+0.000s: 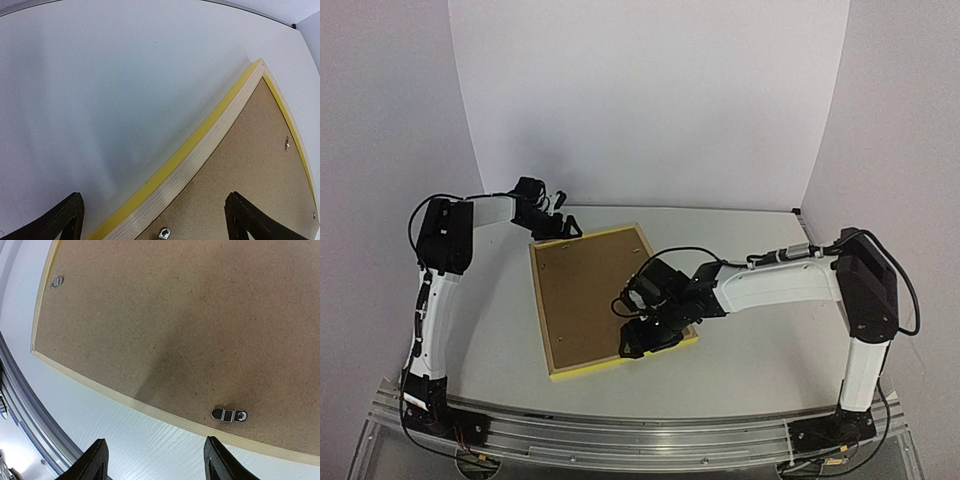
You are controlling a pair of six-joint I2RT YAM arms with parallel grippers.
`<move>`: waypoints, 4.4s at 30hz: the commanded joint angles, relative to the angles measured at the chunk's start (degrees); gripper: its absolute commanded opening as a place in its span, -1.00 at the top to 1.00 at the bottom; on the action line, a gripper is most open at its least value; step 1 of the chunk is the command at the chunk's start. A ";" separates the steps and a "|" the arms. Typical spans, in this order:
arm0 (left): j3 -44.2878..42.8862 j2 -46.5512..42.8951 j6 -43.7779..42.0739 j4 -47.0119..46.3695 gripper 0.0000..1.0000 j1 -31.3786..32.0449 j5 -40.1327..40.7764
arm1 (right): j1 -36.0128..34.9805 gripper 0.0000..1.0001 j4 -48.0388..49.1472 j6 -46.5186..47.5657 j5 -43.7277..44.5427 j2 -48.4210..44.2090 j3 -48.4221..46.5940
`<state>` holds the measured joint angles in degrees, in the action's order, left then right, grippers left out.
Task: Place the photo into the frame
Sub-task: Install the photo frame at the center of the board.
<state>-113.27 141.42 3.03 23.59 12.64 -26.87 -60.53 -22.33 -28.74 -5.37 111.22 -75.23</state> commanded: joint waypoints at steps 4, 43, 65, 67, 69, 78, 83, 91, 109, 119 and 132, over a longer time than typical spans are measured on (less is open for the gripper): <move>-0.44 2.45 1.37 6.18 -0.96 0.06 -0.28 | 0.02 -0.24 0.62 0.79 0.04 1.14 -1.86; 0.98 3.13 -0.14 7.28 -0.92 0.01 -7.76 | 0.03 -0.18 4.76 3.68 12.35 8.83 -5.06; 29.84 -38.51 20.22 -0.30 -0.99 0.01 21.29 | 2.53 -0.97 4.74 9.86 11.36 -5.15 -6.58; 38.58 -45.59 23.84 -2.10 -0.99 0.02 20.73 | 2.61 -0.97 4.59 11.39 9.36 -4.39 -6.83; 48.22 -51.42 26.80 -3.94 -0.99 0.14 18.96 | 2.63 -0.97 4.44 13.06 6.90 -3.45 -7.03; 70.31 -63.18 34.49 -12.43 -0.92 2.74 10.56 | 2.72 -0.87 1.01 16.36 5.21 0.62 -9.16; 72.97 -61.77 36.30 -16.63 -0.70 5.77 10.99 | 2.75 -0.58 -0.34 12.27 -1.82 7.53 -17.23; 71.03 -55.49 35.10 -16.69 -0.39 7.68 12.00 | 2.06 -0.34 -0.33 17.18 -6.23 15.18 -23.67; 73.09 -50.60 36.86 -19.54 0.28 7.98 12.99 | -1.94 -0.08 1.30 5.99 -7.98 22.99 -30.08; 74.31 -49.28 38.61 -20.74 0.52 8.14 12.85 | -1.95 -0.04 2.21 -1.96 -9.99 27.21 -33.33; 75.47 -48.05 41.75 -22.00 0.82 9.20 12.53 | -2.01 0.00 6.66 -8.40 -12.26 29.71 -34.03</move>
<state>-39.24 91.90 43.11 1.73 20.84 -14.54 -62.56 -16.62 -34.38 -15.74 138.60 -108.38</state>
